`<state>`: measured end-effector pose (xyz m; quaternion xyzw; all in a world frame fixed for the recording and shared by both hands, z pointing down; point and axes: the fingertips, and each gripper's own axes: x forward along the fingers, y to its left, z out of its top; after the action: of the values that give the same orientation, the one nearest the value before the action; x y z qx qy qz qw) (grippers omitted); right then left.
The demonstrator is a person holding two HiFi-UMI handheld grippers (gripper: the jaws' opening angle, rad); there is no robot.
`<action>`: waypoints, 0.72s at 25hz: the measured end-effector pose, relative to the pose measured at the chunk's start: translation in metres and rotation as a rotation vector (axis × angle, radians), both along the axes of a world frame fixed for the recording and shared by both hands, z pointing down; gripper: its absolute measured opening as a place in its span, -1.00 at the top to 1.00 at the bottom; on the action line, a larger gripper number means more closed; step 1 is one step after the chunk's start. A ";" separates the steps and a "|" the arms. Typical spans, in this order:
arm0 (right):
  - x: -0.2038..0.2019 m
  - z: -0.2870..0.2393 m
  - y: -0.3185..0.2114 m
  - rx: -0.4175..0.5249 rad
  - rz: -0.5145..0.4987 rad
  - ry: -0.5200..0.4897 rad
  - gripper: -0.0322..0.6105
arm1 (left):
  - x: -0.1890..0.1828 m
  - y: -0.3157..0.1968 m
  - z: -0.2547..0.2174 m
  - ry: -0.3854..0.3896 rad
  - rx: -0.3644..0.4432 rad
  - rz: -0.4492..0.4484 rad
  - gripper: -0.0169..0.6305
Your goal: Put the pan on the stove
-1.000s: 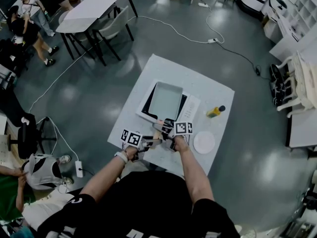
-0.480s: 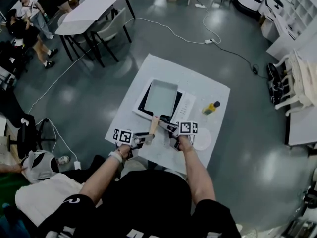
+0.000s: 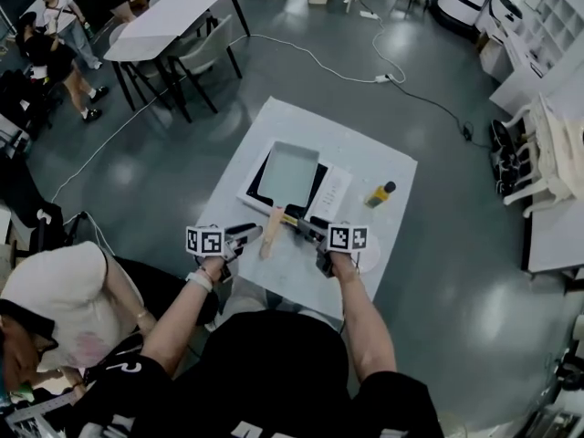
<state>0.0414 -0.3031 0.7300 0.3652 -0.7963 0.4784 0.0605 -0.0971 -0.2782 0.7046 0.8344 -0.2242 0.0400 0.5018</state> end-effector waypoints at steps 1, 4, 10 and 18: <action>0.003 -0.004 0.001 0.016 0.000 0.017 0.20 | -0.001 -0.001 -0.004 -0.019 0.023 -0.013 0.45; 0.012 -0.018 0.003 0.067 0.000 0.081 0.27 | -0.005 -0.005 -0.019 -0.068 0.096 -0.051 0.46; 0.033 -0.038 0.006 0.181 0.005 0.260 0.44 | -0.012 -0.010 -0.037 -0.186 0.225 -0.100 0.53; 0.059 -0.057 0.015 0.293 0.037 0.393 0.71 | -0.013 -0.008 -0.065 -0.268 0.372 -0.156 0.84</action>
<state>0.1003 -0.2882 0.6730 0.4704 -0.8234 0.2787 0.1518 -0.1101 -0.2859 0.6392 0.8799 -0.3561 0.0697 0.3067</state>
